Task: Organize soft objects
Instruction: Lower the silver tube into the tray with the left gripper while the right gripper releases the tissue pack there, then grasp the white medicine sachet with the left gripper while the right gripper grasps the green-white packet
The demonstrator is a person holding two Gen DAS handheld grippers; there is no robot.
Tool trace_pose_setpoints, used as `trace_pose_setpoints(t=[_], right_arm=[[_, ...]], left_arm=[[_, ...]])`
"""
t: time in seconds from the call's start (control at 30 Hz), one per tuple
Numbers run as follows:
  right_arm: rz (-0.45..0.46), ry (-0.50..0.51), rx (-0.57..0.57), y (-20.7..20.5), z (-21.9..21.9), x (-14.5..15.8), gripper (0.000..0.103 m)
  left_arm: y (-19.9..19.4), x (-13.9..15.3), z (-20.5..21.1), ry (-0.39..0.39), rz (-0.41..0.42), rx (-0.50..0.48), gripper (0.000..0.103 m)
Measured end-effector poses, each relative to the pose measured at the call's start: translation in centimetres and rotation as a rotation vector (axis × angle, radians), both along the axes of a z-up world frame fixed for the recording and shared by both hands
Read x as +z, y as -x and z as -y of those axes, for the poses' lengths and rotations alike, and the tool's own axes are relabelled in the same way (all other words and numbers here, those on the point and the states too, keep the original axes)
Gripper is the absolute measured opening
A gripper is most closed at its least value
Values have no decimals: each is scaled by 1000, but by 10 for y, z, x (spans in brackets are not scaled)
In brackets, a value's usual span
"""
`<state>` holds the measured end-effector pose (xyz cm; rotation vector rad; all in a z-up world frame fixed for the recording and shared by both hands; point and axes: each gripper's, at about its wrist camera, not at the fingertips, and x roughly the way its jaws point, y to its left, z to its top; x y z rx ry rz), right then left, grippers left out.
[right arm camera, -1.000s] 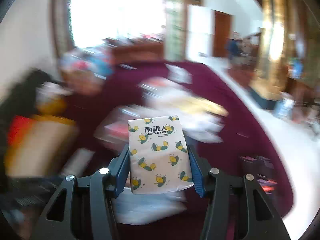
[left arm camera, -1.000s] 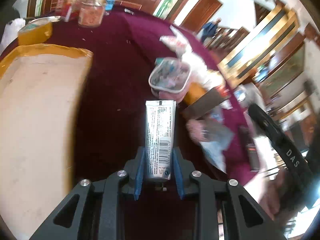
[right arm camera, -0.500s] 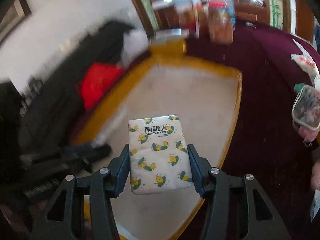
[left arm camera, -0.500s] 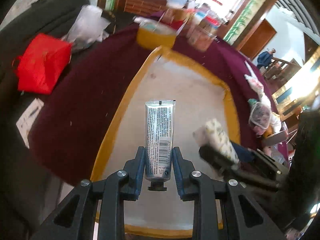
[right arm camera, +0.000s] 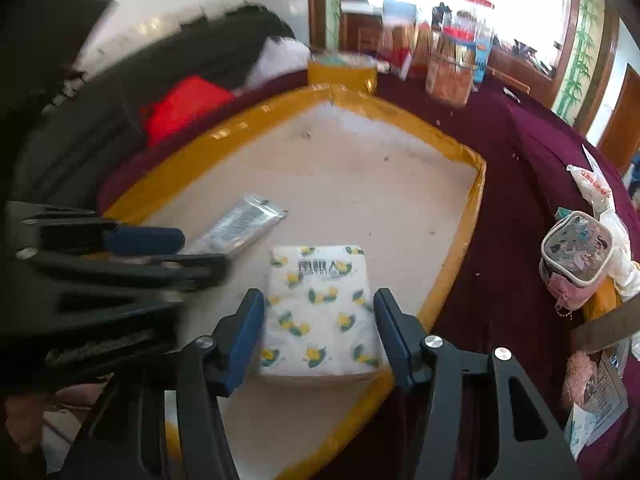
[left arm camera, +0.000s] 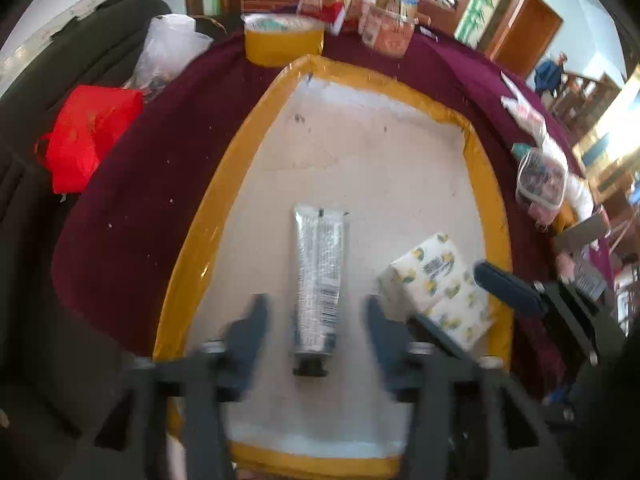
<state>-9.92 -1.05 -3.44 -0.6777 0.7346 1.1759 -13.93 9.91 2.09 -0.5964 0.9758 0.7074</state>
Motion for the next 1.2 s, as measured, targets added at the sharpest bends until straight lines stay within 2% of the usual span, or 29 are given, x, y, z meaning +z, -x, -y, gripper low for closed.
trace_pose_setpoints(t=[0.07,0.17,0.23,0.33,0.47,0.63,0.73,0.83,1.03,1.1,1.13,1.17,1.2], right_arm=[[-23,-63,15,4,15,9,72],[-67,-189,26,-1,48,32,74],[-94,-271,25,-4,71,43,74],[-139,-359,-15,-25,107,51,74],[-190,-448,-98,-58,155,51,74],[-209,-502,-260,-106,207,50,74],[-203,-482,-372,-137,224,38,72],[-246,-460,-432,-166,228,24,70],[-250,-376,-446,-187,204,1,50],[-241,-350,-488,-193,199,-5,33],[-250,-344,-495,-197,197,-7,28],[-268,-345,-488,-201,198,-10,16],[-296,-364,-476,-204,200,-11,11]], left_arm=[[4,13,12,-37,44,26,71],[2,30,30,-62,104,46,73],[-9,42,46,-62,141,19,73],[-30,51,65,-37,182,-45,77],[-66,54,91,51,201,-161,80],[-110,46,121,90,168,-228,80],[-127,33,141,121,135,-299,80],[-130,21,155,143,126,-339,80],[-139,2,164,205,119,-388,80],[-144,-3,165,215,109,-385,80],[-147,-5,166,224,108,-391,80],[-150,-6,166,227,108,-396,80],[-153,-6,167,232,110,-403,80]])
